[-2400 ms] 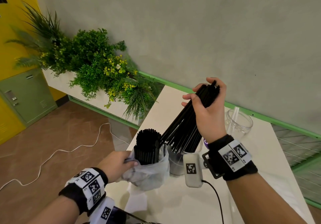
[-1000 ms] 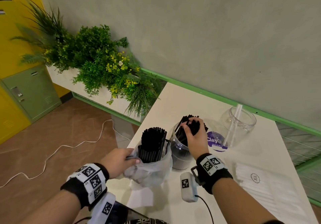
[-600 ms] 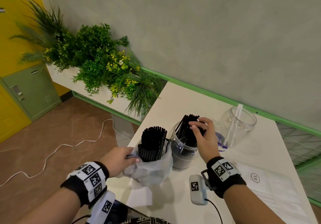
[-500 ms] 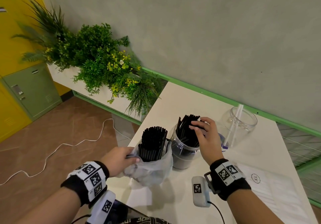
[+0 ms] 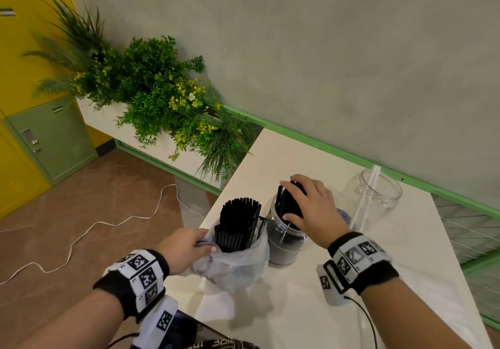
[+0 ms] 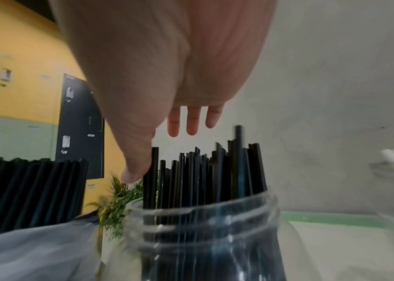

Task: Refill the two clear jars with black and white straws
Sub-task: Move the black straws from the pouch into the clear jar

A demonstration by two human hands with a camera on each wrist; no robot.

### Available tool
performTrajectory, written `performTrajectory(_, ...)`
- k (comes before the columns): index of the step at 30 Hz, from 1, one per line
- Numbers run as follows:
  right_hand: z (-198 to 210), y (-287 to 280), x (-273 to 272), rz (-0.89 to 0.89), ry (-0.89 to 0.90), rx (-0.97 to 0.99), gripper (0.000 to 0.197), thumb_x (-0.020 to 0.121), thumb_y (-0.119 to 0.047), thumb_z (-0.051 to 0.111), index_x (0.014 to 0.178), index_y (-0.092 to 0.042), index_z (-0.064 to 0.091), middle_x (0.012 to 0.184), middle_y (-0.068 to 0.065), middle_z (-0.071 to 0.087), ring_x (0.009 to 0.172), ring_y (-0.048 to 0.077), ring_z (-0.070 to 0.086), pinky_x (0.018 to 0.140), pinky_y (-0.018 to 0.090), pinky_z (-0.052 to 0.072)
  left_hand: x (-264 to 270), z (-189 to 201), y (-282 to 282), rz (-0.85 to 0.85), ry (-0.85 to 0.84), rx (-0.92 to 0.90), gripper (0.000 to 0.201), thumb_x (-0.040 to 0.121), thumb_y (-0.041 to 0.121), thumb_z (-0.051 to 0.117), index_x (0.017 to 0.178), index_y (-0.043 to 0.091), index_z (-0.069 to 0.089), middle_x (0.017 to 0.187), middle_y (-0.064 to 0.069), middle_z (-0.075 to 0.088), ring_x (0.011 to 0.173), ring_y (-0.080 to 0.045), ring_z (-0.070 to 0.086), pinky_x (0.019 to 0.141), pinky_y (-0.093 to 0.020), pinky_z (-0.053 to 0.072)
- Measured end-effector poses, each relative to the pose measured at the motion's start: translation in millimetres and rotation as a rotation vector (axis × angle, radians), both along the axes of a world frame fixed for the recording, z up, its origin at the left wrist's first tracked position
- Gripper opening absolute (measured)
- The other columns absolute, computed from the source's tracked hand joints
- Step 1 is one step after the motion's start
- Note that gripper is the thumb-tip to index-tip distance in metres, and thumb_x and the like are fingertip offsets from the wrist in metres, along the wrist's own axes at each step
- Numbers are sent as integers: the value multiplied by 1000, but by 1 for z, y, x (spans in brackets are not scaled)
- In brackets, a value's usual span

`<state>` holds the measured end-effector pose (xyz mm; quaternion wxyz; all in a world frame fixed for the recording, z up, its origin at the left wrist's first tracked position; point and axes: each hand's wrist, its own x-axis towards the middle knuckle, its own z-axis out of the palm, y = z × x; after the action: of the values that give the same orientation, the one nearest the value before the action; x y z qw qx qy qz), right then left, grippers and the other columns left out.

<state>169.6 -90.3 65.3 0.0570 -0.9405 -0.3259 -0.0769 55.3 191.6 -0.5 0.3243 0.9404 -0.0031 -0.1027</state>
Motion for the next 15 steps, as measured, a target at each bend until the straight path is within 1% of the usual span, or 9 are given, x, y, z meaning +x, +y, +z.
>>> performTrajectory(3, 9, 9, 21, 36, 18, -193, 73, 85, -52, 61, 147, -33, 27, 151, -3, 28, 134, 25, 27, 107, 43, 27, 0, 0, 0, -1, 2, 16, 37, 89, 37, 59, 61, 25, 38, 61, 4, 46, 58, -5, 44, 56, -19, 31)
performTrajectory(5, 11, 17, 34, 74, 53, -282, 64, 89, -53, 55, 145, -33, 32, 149, -2, 33, 133, 25, 31, 107, 42, 28, 1, 1, -1, 6, 2, 14, 37, 89, 37, 60, 61, 25, 37, 60, 4, 46, 58, -5, 43, 55, -20, 31)
performTrajectory(6, 11, 21, 39, 83, 73, -311, 56, 92, -50, 51, 143, -33, 38, 146, -2, 38, 131, 24, 34, 105, 41, 29, 1, 1, -1, 9, 1, 4, 38, 89, 37, 60, 61, 25, 37, 60, 4, 45, 57, -5, 43, 55, -20, 31)
performTrajectory(8, 10, 28, 47, 82, 105, -337, 40, 96, -39, 49, 135, -31, 49, 136, -3, 48, 124, 23, 40, 100, 38, 33, 0, 2, -1, 11, -3, -10, 37, 89, 36, 60, 62, 24, 37, 60, 4, 44, 57, -6, 42, 56, -20, 31)
performTrajectory(11, 9, 33, 56, 109, 144, -378, 29, 96, -21, 52, 123, -23, 62, 123, 2, 58, 115, 25, 48, 92, 34, 37, 0, 2, 1, 14, 5, -26, 33, 89, 37, 59, 67, 18, 44, 65, 3, 50, 61, -8, 46, 59, -22, 34)
performTrajectory(14, 14, 31, 60, 152, 190, -290, 22, 94, -9, 53, 107, -11, 70, 111, 9, 63, 106, 29, 54, 87, 34, 41, 0, 2, 2, 23, 12, -33, 30, 89, 38, 58, 73, 15, 50, 70, -2, 58, 68, -14, 53, 64, -28, 40)
performTrajectory(15, 19, 29, 59, 163, 193, -241, 21, 93, -7, 53, 103, -8, 71, 108, 10, 64, 103, 29, 55, 86, 34, 41, 0, 2, 3, 24, 13, -32, 30, 89, 38, 58, 73, 14, 50, 70, -3, 57, 68, -14, 53, 64, -29, 40)
